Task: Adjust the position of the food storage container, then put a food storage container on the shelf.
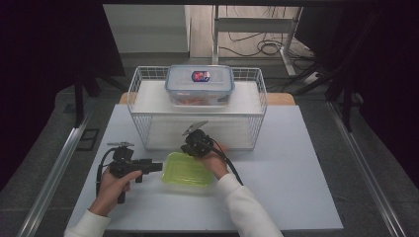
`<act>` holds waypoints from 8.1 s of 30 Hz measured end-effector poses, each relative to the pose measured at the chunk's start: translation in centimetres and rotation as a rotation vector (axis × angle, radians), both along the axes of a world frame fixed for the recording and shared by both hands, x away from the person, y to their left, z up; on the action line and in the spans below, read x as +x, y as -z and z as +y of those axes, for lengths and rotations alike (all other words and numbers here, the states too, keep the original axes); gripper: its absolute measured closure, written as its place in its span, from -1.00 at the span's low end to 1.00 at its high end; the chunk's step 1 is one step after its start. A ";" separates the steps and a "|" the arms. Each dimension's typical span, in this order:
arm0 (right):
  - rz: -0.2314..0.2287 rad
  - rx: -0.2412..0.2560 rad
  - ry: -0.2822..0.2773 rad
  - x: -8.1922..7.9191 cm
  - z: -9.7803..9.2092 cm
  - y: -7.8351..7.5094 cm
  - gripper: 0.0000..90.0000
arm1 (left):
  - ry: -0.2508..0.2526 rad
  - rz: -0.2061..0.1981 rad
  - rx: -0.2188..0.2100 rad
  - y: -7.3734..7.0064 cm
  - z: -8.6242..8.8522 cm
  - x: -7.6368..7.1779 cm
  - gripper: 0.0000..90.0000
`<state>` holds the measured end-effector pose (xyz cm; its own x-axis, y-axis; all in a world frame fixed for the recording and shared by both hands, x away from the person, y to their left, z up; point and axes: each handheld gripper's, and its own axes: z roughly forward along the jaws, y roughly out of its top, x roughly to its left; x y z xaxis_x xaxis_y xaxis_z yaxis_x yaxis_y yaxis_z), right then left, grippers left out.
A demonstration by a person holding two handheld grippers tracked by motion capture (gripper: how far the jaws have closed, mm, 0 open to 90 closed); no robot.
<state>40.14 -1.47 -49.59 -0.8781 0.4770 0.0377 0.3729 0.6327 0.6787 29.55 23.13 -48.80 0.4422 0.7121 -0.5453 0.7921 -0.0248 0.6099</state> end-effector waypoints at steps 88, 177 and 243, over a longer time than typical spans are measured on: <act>0.166 0.273 0.240 -7.7 -15.2 -0.7 -0.45 | 0.019 -0.034 0.056 0.3 -1.3 -0.5 -0.43; 0.390 0.526 0.260 -9.5 -14.1 0.2 0.79 | 0.056 -0.040 -0.094 1.0 -2.7 -2.8 0.77; 0.052 0.552 0.164 -7.5 -15.8 -12.4 0.79 | 0.121 -0.257 -0.118 -11.0 -3.8 0.8 0.77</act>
